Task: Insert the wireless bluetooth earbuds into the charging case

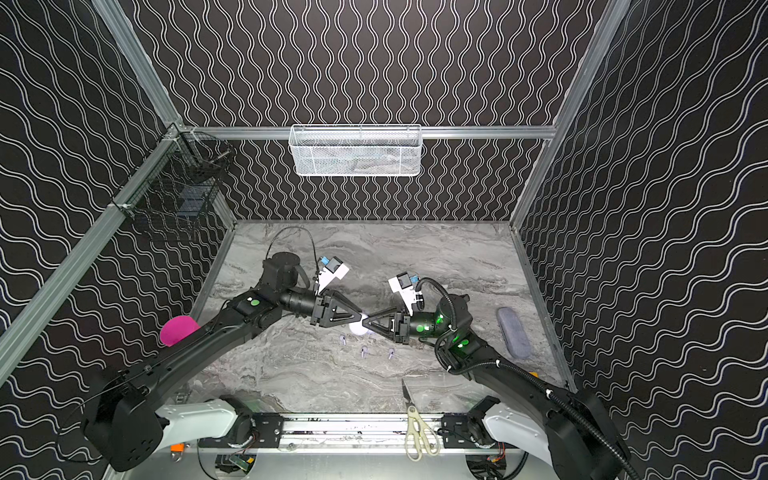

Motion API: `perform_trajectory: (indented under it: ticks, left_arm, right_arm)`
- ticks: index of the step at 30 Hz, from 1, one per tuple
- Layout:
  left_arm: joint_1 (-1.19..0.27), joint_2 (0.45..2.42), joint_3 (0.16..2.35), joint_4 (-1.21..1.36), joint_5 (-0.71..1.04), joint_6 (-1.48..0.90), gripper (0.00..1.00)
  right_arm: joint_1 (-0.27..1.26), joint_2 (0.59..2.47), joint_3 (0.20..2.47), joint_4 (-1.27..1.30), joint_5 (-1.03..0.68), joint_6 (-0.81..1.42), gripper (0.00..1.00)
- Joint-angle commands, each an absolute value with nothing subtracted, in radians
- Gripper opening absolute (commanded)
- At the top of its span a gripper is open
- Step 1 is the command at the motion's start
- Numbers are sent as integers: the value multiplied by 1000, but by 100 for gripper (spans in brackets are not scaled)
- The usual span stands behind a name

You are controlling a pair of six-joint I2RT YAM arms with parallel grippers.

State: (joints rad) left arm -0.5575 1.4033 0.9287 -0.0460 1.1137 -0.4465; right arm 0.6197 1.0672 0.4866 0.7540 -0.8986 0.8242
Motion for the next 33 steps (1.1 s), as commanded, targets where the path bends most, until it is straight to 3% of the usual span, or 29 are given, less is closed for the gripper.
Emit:
perform_trajectory:
  ticks: [1,7,14,23,33]
  left_arm:
    - [-557,1390,928,-10,1097,-464,54]
    - [-558,1332,851,100,1075,-547,58]
    - [-582,1249,667,489,944,-786,64]
    - [-691,1210,658,502,740,-753,59]
    - [-707,1256,636,610,677,-809,56]
  right_arm:
    - [618,1050,486,748,-883,807,20]
    - [581,975,489,652,-804,782,20]
    - [531,924,479,675,-749,833,21]
    - [529,936,448,816,-730,914,21]
    - [529,969,402,986,-728,1011,21]
